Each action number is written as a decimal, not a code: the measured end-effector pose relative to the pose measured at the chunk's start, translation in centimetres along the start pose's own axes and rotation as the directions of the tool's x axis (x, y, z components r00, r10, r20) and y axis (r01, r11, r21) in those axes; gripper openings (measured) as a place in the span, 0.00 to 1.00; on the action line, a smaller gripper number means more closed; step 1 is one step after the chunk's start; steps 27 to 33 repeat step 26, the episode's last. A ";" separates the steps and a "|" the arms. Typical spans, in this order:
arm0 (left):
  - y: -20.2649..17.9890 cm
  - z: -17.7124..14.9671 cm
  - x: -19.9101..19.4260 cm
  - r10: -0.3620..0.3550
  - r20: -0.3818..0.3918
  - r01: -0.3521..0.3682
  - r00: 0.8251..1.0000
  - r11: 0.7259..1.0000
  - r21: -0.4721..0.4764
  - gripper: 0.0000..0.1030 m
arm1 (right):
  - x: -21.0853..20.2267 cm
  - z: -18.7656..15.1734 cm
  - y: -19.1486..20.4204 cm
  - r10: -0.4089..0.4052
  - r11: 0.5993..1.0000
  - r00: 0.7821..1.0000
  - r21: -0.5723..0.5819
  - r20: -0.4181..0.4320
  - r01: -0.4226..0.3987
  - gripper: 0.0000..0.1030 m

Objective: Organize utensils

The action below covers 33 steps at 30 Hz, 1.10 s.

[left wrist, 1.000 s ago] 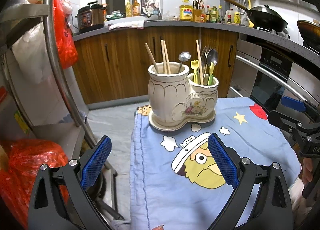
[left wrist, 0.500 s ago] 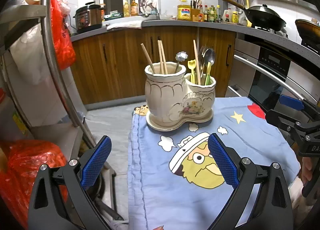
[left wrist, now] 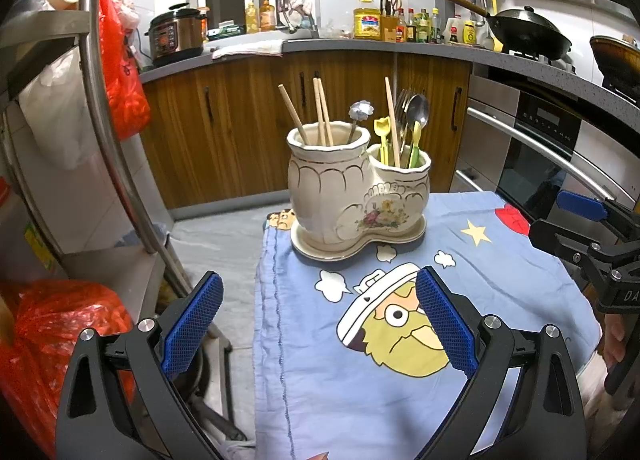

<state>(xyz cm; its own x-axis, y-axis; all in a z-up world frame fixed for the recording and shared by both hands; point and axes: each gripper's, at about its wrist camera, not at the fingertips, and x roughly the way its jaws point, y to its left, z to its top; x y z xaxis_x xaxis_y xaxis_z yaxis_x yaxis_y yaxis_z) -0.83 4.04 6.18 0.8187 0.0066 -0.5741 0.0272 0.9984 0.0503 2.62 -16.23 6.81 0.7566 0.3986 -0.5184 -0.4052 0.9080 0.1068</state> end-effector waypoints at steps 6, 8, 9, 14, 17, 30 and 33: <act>0.0 0.0 0.0 0.003 0.001 -0.003 1.000 1.000 0.000 0.93 | 0.2 -0.1 0.0 0.003 1.000 1.000 0.000 -0.006 -0.003 0.95; 0.1 0.0 0.1 0.003 0.004 -0.003 1.000 1.000 -0.003 0.93 | 0.2 -0.1 0.0 0.003 1.000 1.000 0.000 -0.006 -0.003 0.95; 0.2 0.0 0.1 -0.001 0.003 0.001 1.000 1.000 -0.008 0.93 | 0.2 -0.1 0.0 0.002 1.000 1.000 0.000 -0.006 -0.002 0.95; 0.3 -0.1 0.4 0.007 -0.004 -0.007 1.000 1.000 -0.005 0.93 | 0.2 -0.1 -0.1 0.003 1.000 1.000 0.000 -0.007 -0.003 0.95; 0.3 -0.1 0.4 0.006 0.003 -0.006 1.000 1.000 -0.004 0.93 | 0.2 -0.1 0.0 0.003 1.000 1.000 0.001 -0.010 -0.003 0.95; 0.4 -0.1 0.4 -0.001 -0.003 0.001 1.000 1.000 -0.005 0.93 | 0.3 -0.3 -0.1 0.006 1.000 1.000 0.004 -0.014 -0.006 0.95; 0.4 -0.1 0.4 -0.001 -0.003 0.001 1.000 1.000 -0.005 0.93 | 0.3 -0.3 -0.1 0.006 1.000 1.000 0.004 -0.014 -0.006 0.95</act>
